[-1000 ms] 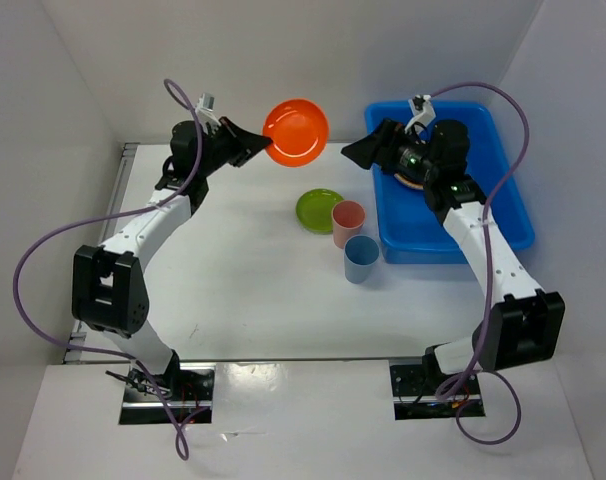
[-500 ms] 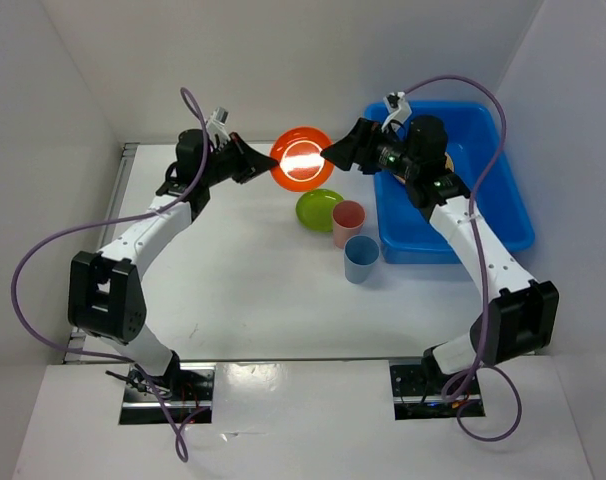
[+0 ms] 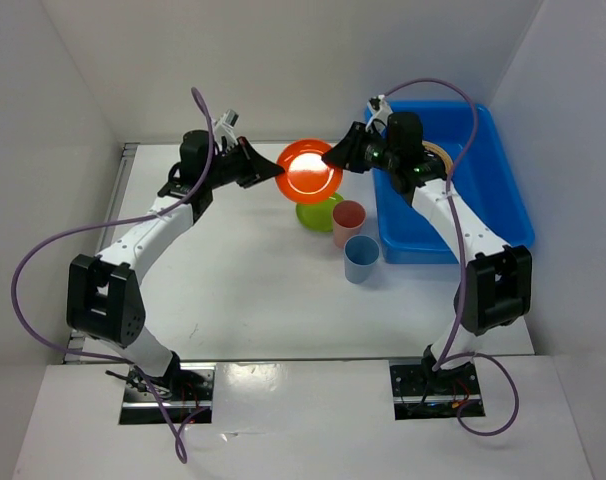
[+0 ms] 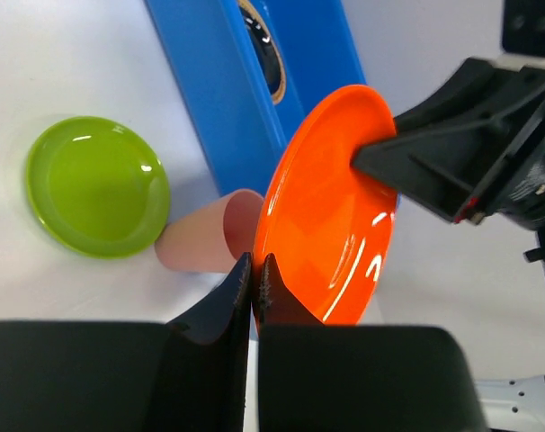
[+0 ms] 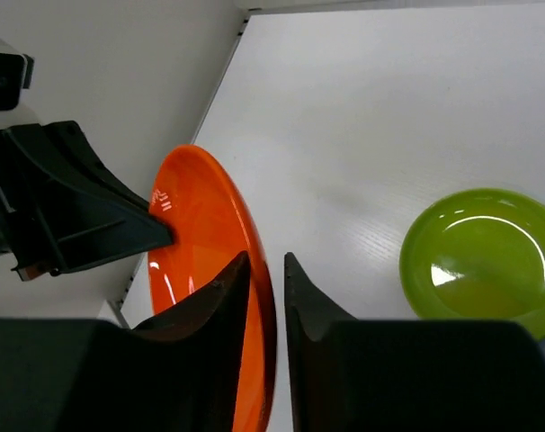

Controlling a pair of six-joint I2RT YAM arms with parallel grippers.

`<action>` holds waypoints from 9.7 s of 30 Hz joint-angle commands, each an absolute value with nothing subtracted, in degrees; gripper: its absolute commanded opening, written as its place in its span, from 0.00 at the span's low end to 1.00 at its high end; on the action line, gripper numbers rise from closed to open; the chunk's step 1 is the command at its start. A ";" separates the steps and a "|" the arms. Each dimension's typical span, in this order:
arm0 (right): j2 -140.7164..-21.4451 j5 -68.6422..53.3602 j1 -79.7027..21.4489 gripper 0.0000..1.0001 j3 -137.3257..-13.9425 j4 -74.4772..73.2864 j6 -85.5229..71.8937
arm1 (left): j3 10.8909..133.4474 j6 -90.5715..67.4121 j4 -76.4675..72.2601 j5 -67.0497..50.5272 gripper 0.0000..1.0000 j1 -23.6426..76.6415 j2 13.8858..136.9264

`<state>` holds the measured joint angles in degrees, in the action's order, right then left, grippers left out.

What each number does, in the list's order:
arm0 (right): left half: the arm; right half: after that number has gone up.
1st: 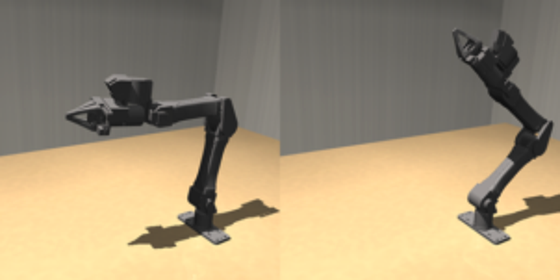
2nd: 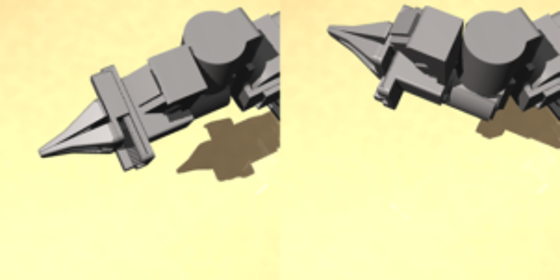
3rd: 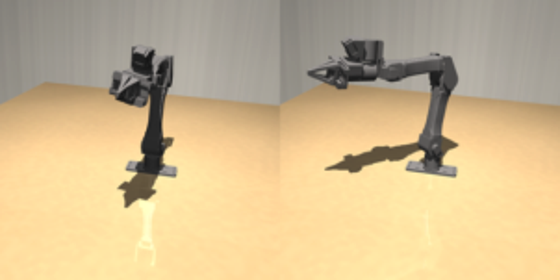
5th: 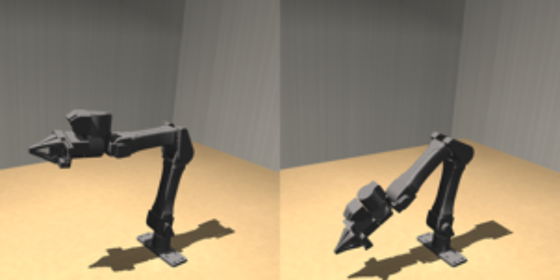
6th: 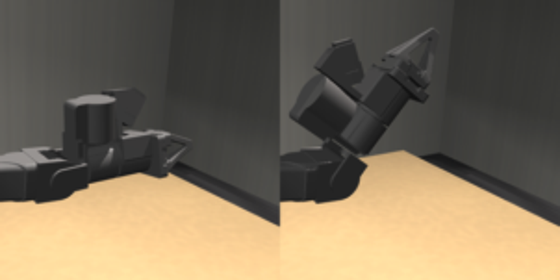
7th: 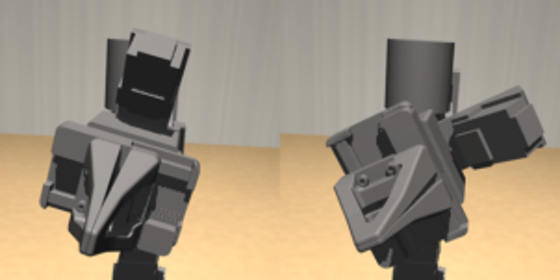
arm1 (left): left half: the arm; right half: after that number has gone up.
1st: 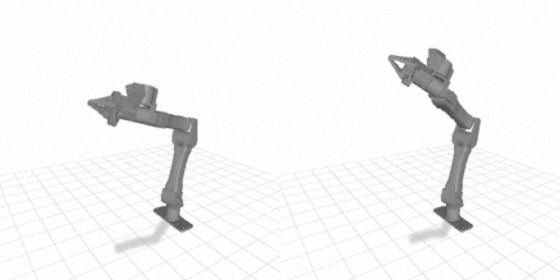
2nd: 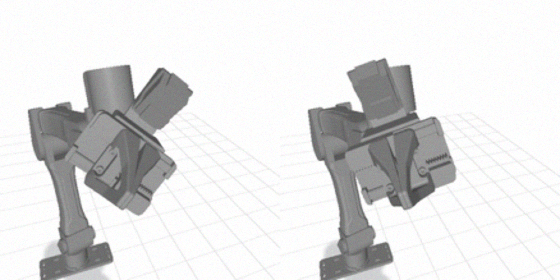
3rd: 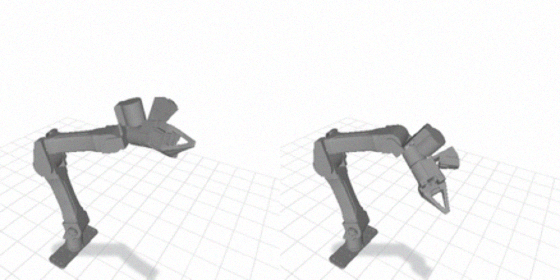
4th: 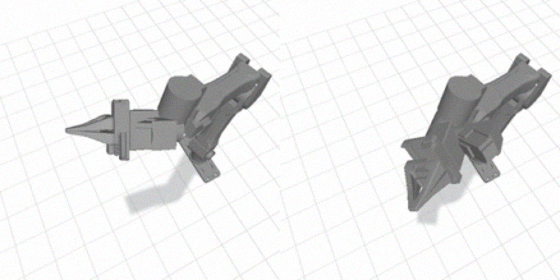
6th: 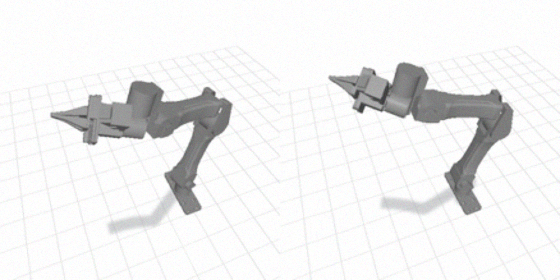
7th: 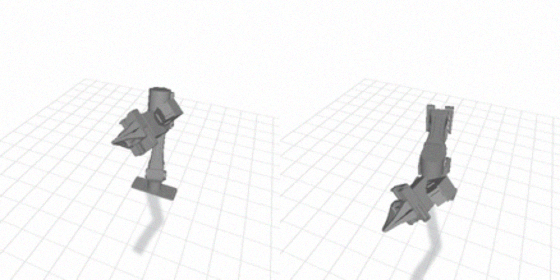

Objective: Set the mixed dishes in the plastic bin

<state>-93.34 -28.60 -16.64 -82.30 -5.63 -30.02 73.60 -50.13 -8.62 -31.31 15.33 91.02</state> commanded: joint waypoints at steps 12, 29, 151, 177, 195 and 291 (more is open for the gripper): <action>-91.15 -25.07 -15.65 0.00 -85.25 -5.54 -33.65 | 81.56 -44.21 -3.35 -32.78 0.59 15.12 94.13; -86.57 5.88 7.28 0.00 -73.04 5.70 -50.88 | 72.77 -45.62 -7.73 -23.91 0.99 11.87 106.77; -100.90 -31.50 -16.00 0.00 -89.74 -4.04 -29.79 | 78.13 -45.27 -3.96 -30.50 0.71 14.24 93.61; -106.43 20.20 4.75 0.00 -75.93 17.13 -56.25 | 62.67 -40.00 -4.04 -33.31 0.95 15.56 84.81; -115.06 19.25 6.94 0.99 -85.27 4.31 -52.29 | 81.10 -28.56 10.80 -11.79 0.95 27.32 98.34; -80.44 37.29 -23.85 0.00 -98.89 -32.53 -20.99 | 59.33 -36.91 7.73 -14.85 0.99 8.35 74.18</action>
